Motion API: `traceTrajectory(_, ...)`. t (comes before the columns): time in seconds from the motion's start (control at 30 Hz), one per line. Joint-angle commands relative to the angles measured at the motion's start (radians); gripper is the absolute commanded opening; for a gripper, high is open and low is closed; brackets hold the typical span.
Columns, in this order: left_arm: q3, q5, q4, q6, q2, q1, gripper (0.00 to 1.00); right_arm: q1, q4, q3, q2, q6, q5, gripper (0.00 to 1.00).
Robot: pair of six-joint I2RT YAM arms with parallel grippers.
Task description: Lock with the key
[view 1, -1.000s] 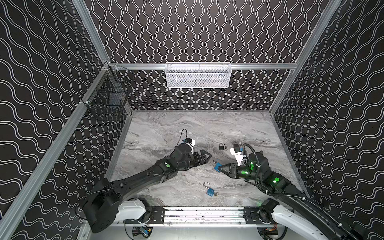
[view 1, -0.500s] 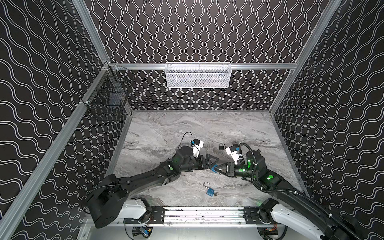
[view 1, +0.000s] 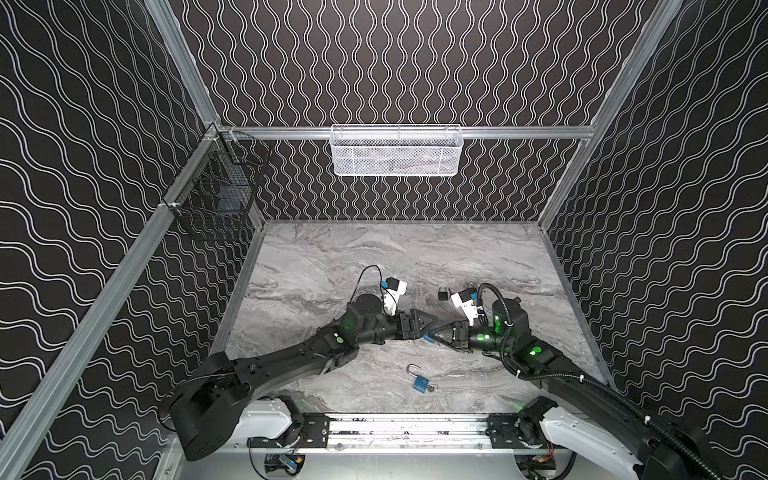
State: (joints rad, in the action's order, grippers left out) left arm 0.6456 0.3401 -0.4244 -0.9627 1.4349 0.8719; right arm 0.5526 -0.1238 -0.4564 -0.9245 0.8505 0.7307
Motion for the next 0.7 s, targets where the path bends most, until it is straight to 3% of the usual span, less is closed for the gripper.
traceTrajectory(0.0,-0.003,0.008,-0.015,0.017,-0.006,0.001,0.9,-0.011,-0.037,-0.007,-0.005,-0.021,0.018,0.0)
traceTrajectory(0.27,0.0,-0.008,0.019,0.023,-0.01,0.001,0.75,-0.013,-0.02,-0.008,-0.012,-0.041,0.025,0.0)
traceTrajectory(0.67,0.006,-0.049,0.118,0.053,-0.038,-0.017,0.6,-0.014,-0.005,-0.01,-0.001,-0.053,0.029,0.0)
